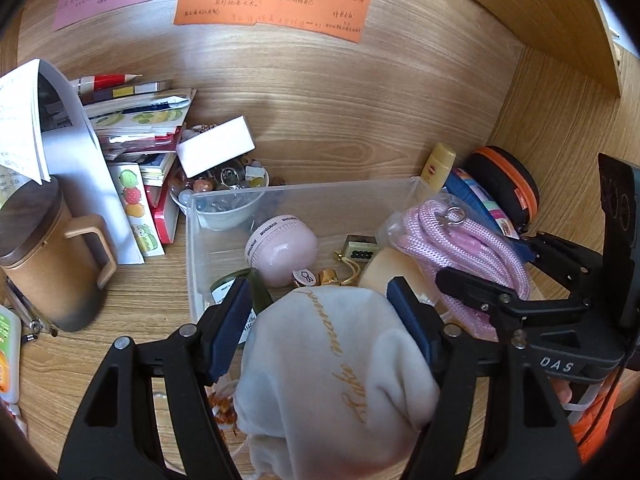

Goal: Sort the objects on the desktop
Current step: 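Carry the white pouch and pink rope bag over the clear box, then open both tools to release the pouch and rope bag into the box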

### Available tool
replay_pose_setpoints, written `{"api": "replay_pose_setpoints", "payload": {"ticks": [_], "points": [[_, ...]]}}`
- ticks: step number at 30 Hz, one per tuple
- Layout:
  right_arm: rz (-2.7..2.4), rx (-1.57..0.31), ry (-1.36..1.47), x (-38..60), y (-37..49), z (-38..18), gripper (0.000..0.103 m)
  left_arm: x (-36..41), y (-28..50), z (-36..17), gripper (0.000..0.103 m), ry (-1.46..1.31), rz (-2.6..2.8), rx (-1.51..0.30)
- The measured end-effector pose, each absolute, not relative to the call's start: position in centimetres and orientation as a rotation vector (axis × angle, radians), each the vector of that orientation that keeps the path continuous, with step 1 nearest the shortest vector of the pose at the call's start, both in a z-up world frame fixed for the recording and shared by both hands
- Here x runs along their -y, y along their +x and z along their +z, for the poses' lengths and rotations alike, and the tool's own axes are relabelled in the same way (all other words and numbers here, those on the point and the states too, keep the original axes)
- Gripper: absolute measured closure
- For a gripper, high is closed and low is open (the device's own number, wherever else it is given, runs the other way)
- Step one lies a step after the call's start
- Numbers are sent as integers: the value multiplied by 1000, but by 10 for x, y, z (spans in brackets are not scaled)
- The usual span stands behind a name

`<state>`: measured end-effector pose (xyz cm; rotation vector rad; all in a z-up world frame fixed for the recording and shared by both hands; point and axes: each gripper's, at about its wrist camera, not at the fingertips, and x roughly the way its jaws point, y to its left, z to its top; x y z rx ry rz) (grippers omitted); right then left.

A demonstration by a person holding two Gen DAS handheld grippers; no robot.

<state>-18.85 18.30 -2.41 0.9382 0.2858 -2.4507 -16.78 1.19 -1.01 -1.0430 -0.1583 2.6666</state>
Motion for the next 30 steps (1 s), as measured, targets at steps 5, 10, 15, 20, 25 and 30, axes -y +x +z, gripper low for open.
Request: {"api": "replay_pose_setpoints", "payload": {"ticks": [5, 10, 15, 20, 25, 30], "points": [[-2450, -295, 956, -177, -193, -29, 44, -15, -175, -11, 27, -1051, 2692, 148], [-2459, -277, 969, -177, -198, -31, 44, -15, -185, -10, 25, -1075, 2714, 173], [-2468, -230, 991, -180, -203, -32, 41, -14, -201, -6, 25, -1124, 2775, 157], [-2487, -245, 991, -176, -204, -33, 40, -15, -221, -9, 25, -1175, 2804, 158], [-2487, -273, 989, -174, -201, -35, 38, -20, -242, -24, 25, -1254, 2829, 116], [-2500, -292, 961, -176, -196, -33, 34, -15, -243, -28, 25, -1263, 2837, 148]]}}
